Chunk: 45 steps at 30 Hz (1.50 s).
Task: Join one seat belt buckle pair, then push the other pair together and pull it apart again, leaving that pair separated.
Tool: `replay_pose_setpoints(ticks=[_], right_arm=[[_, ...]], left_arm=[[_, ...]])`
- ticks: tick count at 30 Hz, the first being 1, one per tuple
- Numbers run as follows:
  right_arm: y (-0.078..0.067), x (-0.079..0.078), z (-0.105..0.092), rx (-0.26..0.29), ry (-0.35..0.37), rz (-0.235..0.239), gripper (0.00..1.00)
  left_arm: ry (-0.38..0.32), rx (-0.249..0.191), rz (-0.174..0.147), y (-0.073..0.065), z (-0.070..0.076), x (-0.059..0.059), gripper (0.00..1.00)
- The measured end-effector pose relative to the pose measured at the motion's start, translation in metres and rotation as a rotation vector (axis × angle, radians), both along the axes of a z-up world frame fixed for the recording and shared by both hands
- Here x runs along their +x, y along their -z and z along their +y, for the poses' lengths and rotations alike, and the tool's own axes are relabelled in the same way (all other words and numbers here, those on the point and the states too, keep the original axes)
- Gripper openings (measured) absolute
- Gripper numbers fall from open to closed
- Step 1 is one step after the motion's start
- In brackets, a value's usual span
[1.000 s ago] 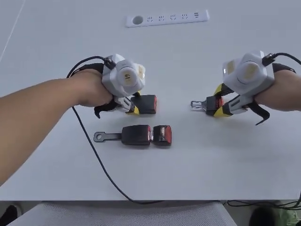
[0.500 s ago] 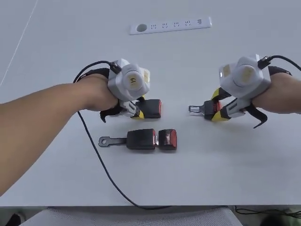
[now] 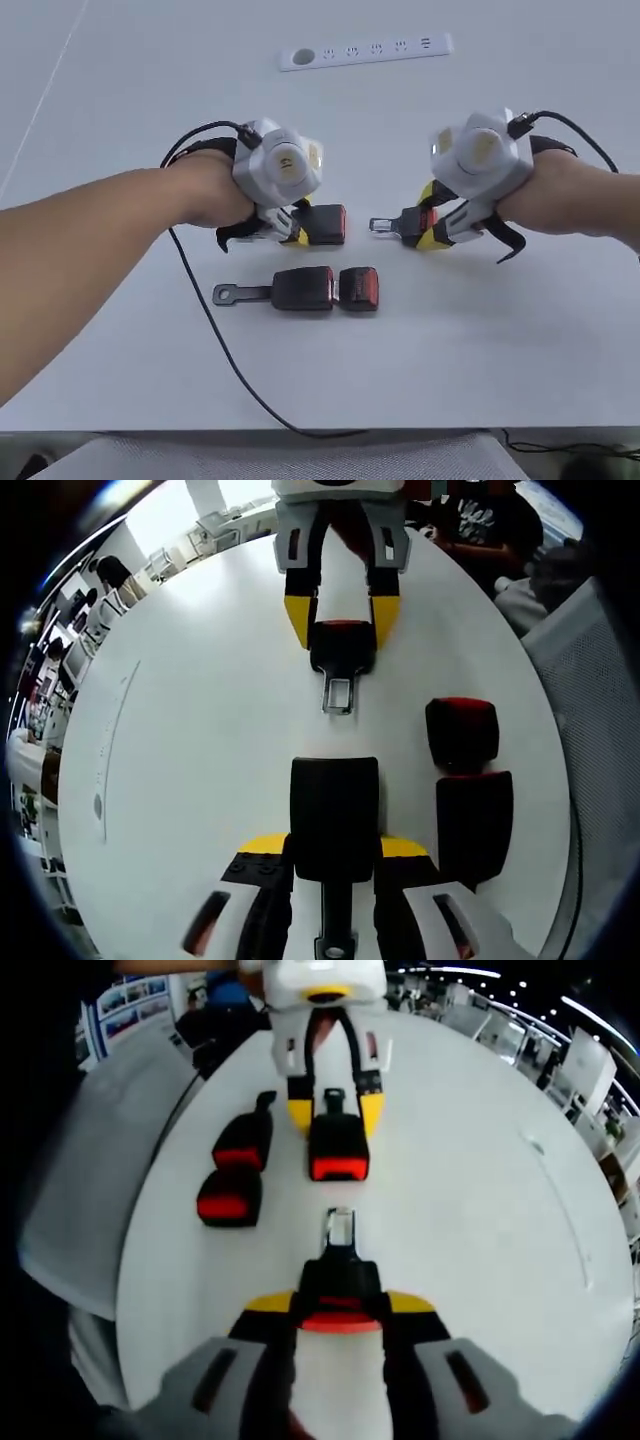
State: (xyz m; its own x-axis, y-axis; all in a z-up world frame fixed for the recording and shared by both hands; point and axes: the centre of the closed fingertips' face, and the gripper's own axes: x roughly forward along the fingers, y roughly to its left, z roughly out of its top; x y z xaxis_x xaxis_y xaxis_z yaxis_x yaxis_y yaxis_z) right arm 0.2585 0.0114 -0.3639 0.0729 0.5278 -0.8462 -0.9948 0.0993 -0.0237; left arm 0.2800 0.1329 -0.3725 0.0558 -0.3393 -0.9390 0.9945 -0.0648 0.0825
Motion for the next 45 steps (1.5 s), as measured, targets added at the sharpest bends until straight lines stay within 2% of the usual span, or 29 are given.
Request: replay_pose_setpoints(ticks=[8,19,25,33,39,45], right_arm=[[0.004,0.009,0.017,0.002,-0.016,-0.009,0.32],[0.005,0.012,0.031,-0.010,-0.039,-0.009,0.32],[0.003,0.012,0.032,-0.033,-0.070,-0.058,0.32],[0.003,0.015,0.044,0.007,-0.034,-0.044,0.32],[0.000,0.012,0.045,0.022,-0.041,-0.041,0.31],[-0.004,0.010,0.049,0.018,-0.047,-0.042,0.29]], left_arm=[[0.000,0.006,0.003,0.000,0.000,0.000,0.31],[-0.003,0.012,0.003,-0.001,0.000,0.000,0.31],[-0.007,0.013,0.006,0.000,0.002,0.002,0.31],[-0.006,0.006,0.002,-0.002,0.001,0.000,0.31],[0.008,0.006,-0.009,-0.001,0.000,0.000,0.31],[0.007,-0.033,-0.005,0.000,0.001,0.002,0.30]])
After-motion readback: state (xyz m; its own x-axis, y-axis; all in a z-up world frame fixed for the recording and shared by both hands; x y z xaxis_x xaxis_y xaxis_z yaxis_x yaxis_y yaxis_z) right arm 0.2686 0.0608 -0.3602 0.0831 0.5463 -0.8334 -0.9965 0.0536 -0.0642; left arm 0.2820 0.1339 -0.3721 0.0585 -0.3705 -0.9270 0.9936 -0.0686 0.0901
